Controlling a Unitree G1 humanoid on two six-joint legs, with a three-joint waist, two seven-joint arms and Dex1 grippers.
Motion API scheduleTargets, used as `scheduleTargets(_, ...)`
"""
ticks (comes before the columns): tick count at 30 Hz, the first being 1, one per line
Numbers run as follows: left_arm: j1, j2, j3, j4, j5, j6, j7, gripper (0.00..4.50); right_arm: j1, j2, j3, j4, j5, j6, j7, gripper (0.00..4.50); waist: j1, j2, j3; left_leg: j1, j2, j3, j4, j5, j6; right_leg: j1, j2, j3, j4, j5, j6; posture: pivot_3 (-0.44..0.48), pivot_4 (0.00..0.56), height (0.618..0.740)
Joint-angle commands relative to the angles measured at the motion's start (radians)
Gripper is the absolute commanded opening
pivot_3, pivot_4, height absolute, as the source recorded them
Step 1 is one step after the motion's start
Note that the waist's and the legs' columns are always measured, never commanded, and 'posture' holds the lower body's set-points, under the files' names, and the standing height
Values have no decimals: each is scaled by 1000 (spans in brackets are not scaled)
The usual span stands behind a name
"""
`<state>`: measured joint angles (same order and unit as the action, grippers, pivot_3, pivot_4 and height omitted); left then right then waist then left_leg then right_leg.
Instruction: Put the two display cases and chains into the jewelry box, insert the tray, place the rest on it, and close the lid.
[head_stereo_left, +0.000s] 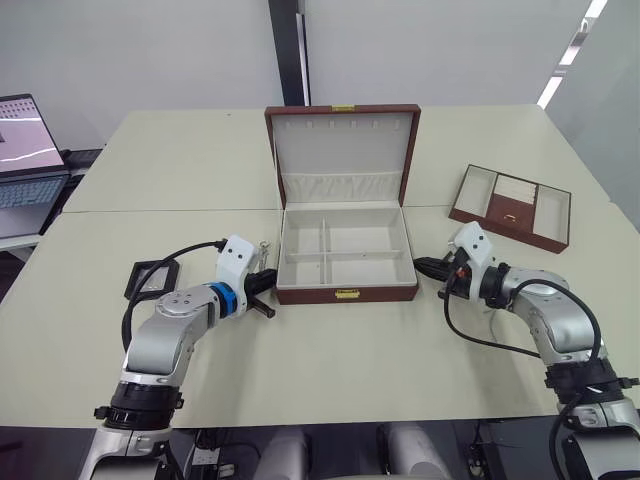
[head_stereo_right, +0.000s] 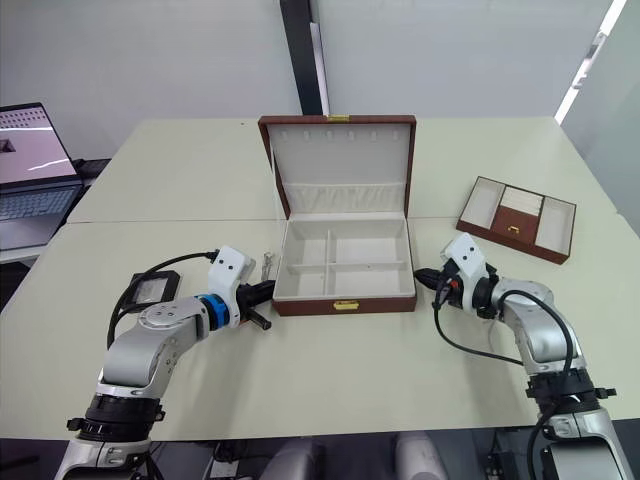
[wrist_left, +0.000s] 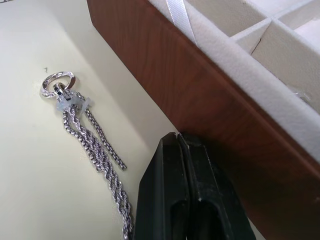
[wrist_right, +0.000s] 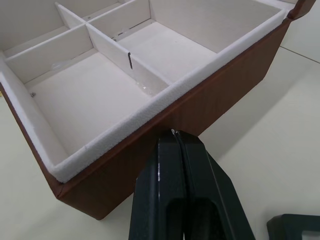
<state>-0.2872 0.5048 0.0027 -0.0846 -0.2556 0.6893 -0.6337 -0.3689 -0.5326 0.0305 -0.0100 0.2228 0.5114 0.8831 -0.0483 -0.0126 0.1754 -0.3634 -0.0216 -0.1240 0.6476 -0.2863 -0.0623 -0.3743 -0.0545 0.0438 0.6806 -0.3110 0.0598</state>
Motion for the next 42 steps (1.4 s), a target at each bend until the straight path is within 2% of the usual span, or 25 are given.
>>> scheduleTargets(1, -8, -2, -35, -10, -14, -19, -44, 0, 4, 20, 35, -47, 29, 5, 15, 22, 0, 0, 0, 0, 0, 0, 0, 0, 0, 0, 0, 0, 0, 0, 0, 0, 150, 740)
scheduleTargets(12, -7, -4, -37, -18, -14, -14, -45, 0, 0, 23, 16, -20, 22, -12, -4, 22, 0, 0, 0, 0, 0, 0, 0, 0, 0, 0, 0, 0, 0, 0, 0, 0, 150, 740)
scheduleTargets(22, -9, 32, 20, 2, -22, -39, -54, 0, 2, -15, -57, 24, 52, -51, 7, 22, 2, 0, 0, -1, 0, -1, 0, 0, 0, 0, 0, 0, 0, 0, 0, 0, 150, 740)
scheduleTargets(28, -14, 66, 88, 0, -62, -43, -75, 0, 15, -59, -140, 22, 121, -55, 32, 22, 5, 0, 0, -1, 0, -1, 0, 0, 0, -1, 0, 0, 0, 0, 0, 0, 150, 740)
scheduleTargets(32, 12, 135, 193, -38, -142, -15, -132, 0, 66, -143, -215, 3, 183, -53, 109, 22, 10, -1, 0, -1, 0, 0, -1, 0, 0, 0, 0, -1, -1, 0, 0, 0, 150, 740)
scheduleTargets(33, 35, 176, 217, -47, -155, -11, -165, 0, 88, -178, -238, 6, 198, -51, 143, 387, 9, -1, 1, -2, 0, 0, -1, 0, 0, -1, 0, -1, -1, 0, 0, 0, 150, 740)
scheduleTargets(34, 63, 219, 238, -53, -165, -13, -200, 0, 109, -212, -257, 10, 210, -46, 170, 547, 8, 0, 1, -2, 0, 0, -1, 0, 0, -1, 0, -1, -1, 0, 0, 0, 150, 740)
scheduleTargets(37, 126, 320, 308, -21, -178, -27, -256, 578, 165, -306, -300, 45, 221, -59, 238, 1342, 8, 0, 1, -2, 0, 0, -2, 0, 0, -1, 0, 0, -2, 0, 0, 0, 150, 740)
scheduleTargets(42, 298, 456, 422, 62, -124, -105, -316, 2055, 255, -422, -359, 138, 186, -126, 301, 2695, 8, 0, 1, 0, 0, 3, -2, 0, 0, 0, 0, 0, -2, 0, 0, 0, 150, 740)
